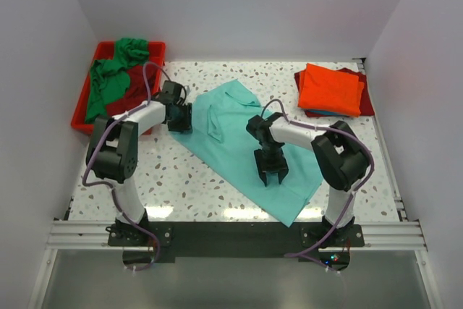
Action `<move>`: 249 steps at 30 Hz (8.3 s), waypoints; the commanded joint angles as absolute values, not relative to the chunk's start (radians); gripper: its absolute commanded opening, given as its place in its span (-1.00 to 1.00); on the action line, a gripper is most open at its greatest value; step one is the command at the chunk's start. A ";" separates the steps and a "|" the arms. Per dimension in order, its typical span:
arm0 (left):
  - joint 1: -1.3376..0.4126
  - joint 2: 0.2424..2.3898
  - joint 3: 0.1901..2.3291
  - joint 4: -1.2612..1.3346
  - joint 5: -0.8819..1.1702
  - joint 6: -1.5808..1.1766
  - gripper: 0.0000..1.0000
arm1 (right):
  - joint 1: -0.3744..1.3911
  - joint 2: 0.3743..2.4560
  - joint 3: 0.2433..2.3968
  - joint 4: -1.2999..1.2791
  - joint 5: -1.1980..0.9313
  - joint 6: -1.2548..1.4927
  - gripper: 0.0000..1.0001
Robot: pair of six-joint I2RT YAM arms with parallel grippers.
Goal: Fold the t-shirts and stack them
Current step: Fold the tshirt
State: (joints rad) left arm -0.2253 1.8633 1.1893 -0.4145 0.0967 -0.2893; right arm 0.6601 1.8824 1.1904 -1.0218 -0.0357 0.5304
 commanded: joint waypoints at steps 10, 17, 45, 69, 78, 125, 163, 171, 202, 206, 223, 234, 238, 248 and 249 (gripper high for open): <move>-0.348 1.865 1.361 -0.474 0.104 -0.206 -0.06 | 0.635 1.816 1.345 -1.143 0.064 0.561 0.15; -0.368 1.911 1.368 -0.515 0.046 -0.198 -0.08 | 0.591 1.792 1.348 -1.135 0.041 0.571 0.15; -0.502 2.043 1.578 -0.428 0.356 -0.261 -0.07 | 0.566 1.726 1.276 -1.137 0.072 0.617 0.17; -0.262 1.996 1.339 -0.299 0.290 -0.313 -0.08 | 0.449 1.761 1.089 -0.919 0.003 0.606 0.21; -0.249 1.922 1.212 -0.331 0.227 -0.285 -0.10 | 0.453 1.789 1.051 -0.913 -0.021 0.600 0.19; -0.249 2.264 1.807 -0.321 0.396 -0.370 0.00 | -0.212 1.690 1.103 -0.749 0.003 0.597 0.02; -0.273 2.349 1.853 -0.282 0.318 -0.394 0.00 | -0.259 1.749 1.131 -0.664 -0.107 0.621 -0.09; -0.276 2.356 1.836 -0.282 0.328 -0.396 -0.30 | -0.259 1.782 1.100 -0.629 -0.152 0.623 -0.21; -0.207 2.290 1.882 -0.210 0.451 -0.537 -1.00 | -0.261 1.707 1.175 -0.770 -0.003 0.575 -0.83; -0.206 2.290 1.888 -0.204 0.466 -0.538 -1.00 | -0.259 1.709 1.187 -0.770 -0.003 0.568 -0.80; -0.193 2.405 2.085 -0.161 0.564 -0.646 -1.00 | -0.258 1.809 1.345 -0.787 -0.003 0.586 -0.89; -0.179 2.477 2.209 -0.072 0.632 -0.730 -1.00 | -0.256 1.871 1.499 -0.836 -0.014 0.577 -0.90; -0.169 2.381 2.093 -0.071 0.634 -0.721 -1.00 | -0.242 1.842 1.488 -0.833 -0.025 0.574 -0.90; -0.120 2.048 1.617 -0.100 0.630 -0.712 -1.00 | -0.181 1.707 1.318 -0.789 -0.026 0.565 -0.98; -0.120 2.010 1.593 -0.104 0.627 -0.706 -1.00 | -0.175 1.697 1.293 -0.788 -0.022 0.563 -0.99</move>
